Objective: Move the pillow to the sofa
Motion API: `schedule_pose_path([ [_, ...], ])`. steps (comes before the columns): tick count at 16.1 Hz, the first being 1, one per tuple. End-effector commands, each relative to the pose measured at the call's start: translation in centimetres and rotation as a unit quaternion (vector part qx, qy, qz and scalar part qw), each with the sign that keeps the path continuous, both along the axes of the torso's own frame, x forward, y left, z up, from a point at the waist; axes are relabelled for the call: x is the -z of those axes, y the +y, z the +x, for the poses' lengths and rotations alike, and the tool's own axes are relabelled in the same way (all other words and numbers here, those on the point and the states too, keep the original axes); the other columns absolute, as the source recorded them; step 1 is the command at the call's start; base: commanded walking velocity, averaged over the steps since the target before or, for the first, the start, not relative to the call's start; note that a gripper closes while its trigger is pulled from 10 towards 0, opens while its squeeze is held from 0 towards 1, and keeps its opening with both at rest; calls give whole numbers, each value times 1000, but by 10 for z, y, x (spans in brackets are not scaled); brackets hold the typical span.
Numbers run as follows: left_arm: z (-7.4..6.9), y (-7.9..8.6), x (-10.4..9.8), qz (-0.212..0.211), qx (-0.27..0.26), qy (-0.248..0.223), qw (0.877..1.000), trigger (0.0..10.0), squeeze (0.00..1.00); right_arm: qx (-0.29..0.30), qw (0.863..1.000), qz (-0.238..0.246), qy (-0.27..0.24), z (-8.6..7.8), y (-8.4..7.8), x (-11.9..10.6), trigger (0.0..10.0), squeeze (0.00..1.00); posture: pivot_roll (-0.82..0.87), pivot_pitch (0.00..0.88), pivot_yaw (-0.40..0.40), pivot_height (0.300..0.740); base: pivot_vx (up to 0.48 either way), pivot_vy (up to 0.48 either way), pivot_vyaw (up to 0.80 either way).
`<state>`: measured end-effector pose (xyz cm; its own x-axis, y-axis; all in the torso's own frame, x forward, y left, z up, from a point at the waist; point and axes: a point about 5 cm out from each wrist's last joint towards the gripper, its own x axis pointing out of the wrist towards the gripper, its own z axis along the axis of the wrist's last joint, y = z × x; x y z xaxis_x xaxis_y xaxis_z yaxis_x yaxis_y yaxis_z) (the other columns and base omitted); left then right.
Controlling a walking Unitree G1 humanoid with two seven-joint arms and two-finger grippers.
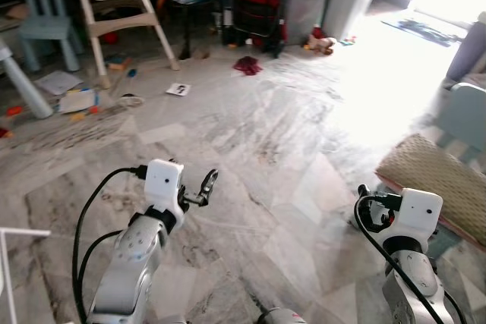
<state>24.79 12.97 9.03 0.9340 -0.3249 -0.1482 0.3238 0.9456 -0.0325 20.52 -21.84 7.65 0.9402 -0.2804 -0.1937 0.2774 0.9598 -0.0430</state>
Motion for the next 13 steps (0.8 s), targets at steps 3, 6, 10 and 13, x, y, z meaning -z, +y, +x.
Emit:
schedule_pose_path([
  [3, 5, -4, -6, -13, 13, -2, 1000, 10000, 0, 14, 1000, -7, -5, 1, -5, -6, 10000, 0, -61, 0, -1, 740, 0, 0, -800],
  [6, 6, -3, -5, -15, 10, 5, 1000, 10000, 0, 19, 1000, -4, -4, -1, -6, -6, 10000, 0, -68, 0, 4, 740, 0, 0, -800],
  [10, 7, -2, -4, -12, 13, 9, 1000, 10000, 0, 19, 1000, -5, -1, -1, -6, -5, 10000, 0, -68, 0, 5, 740, 0, -246, -800],
  [13, 7, -2, -4, -14, 10, 6, 1000, 10000, 0, 16, 1000, -4, 0, 0, -5, -5, 10000, 0, -66, 0, 1, 740, 0, -326, -792],
])
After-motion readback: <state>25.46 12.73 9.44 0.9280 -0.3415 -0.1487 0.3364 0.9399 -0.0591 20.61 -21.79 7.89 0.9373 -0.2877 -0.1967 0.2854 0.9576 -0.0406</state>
